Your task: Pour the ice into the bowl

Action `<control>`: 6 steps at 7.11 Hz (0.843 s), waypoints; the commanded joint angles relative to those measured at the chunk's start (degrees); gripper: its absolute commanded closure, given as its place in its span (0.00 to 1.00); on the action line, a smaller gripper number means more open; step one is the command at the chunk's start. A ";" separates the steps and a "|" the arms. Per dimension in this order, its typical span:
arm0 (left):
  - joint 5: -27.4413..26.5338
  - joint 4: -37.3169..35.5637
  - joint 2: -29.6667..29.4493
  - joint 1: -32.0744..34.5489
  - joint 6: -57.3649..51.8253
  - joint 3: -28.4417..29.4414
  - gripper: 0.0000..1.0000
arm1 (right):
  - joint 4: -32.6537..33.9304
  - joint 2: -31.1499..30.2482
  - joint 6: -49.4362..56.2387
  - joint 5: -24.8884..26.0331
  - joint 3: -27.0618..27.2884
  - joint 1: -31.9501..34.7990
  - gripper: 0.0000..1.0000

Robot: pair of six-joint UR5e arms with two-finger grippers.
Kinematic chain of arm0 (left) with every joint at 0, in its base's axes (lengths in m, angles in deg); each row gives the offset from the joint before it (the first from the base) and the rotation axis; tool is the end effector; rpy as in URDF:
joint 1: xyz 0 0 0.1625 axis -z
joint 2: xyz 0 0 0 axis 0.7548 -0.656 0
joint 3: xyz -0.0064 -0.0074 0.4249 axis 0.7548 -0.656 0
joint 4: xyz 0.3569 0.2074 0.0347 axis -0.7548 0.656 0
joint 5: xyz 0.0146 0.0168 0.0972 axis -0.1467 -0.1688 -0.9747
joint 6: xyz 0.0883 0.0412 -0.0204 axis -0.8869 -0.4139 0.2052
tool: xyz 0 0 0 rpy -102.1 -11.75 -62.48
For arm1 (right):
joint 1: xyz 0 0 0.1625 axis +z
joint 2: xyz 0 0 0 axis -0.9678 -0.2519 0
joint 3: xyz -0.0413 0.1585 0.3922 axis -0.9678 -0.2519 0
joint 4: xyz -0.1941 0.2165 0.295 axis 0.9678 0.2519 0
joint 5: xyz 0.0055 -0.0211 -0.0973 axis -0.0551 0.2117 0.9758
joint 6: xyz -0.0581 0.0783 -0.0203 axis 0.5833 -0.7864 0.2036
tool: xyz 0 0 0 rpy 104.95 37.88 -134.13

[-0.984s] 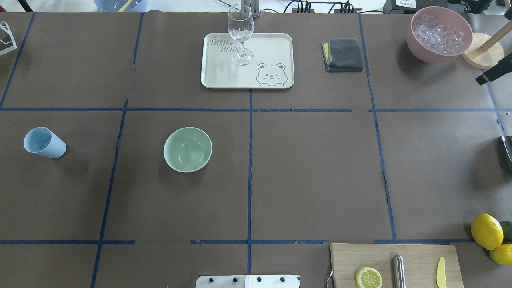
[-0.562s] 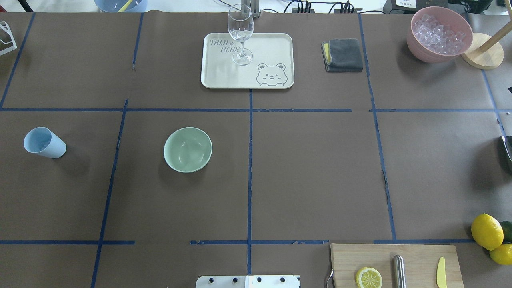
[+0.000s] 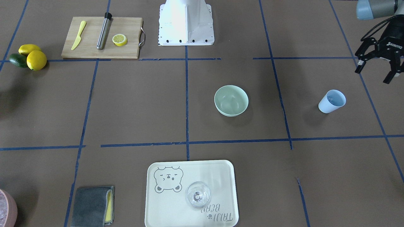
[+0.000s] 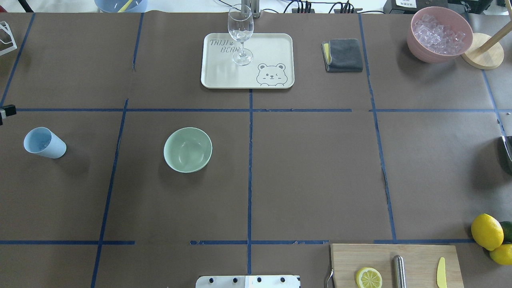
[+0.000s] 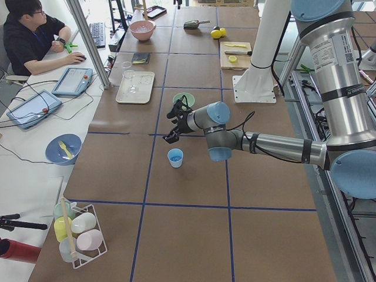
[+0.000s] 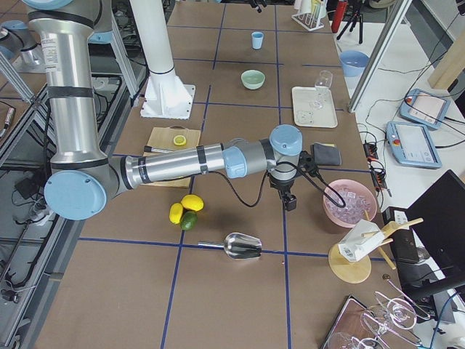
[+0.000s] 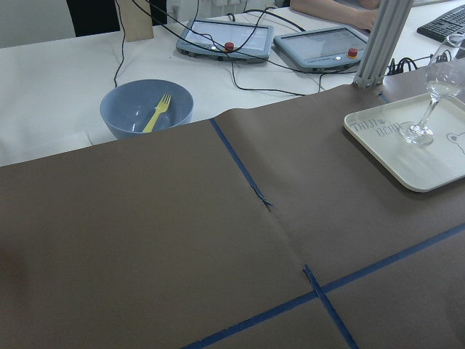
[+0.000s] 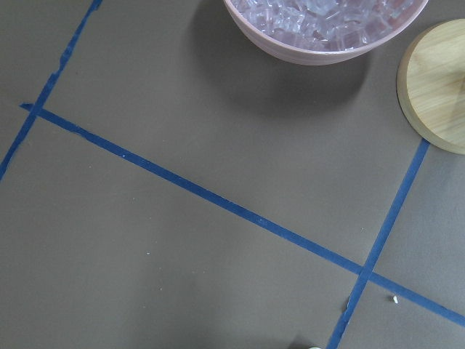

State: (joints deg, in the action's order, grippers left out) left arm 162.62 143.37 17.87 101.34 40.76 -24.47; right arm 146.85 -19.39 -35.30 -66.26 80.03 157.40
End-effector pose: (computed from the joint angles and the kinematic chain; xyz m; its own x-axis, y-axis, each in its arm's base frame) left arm 0.1328 -0.3730 0.4873 0.6223 0.2922 -0.7262 0.4140 0.6646 0.6221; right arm -0.0104 -0.5275 0.5459 0.6491 -0.4291 0.6281 0.2289 0.8976 0.3767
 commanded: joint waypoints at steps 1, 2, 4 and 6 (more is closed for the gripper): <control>-25.71 2.37 5.32 -19.11 12.68 -0.48 0.00 | 0.00 -0.56 0.02 0.03 0.29 0.02 0.00; -33.06 2.20 6.20 -24.77 16.40 -0.04 0.00 | 0.00 -0.64 0.11 0.12 0.46 0.10 0.00; -49.05 2.02 6.57 -34.62 23.86 5.73 0.00 | -0.09 -0.82 0.20 0.21 0.55 0.10 0.00; -54.21 2.02 5.78 -37.65 25.21 9.17 0.00 | 0.00 -0.82 0.20 0.21 0.47 0.28 0.00</control>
State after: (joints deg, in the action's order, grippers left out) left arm 111.90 145.39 24.17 65.86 64.56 -17.78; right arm 146.82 -20.20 -35.11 -66.07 80.51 157.59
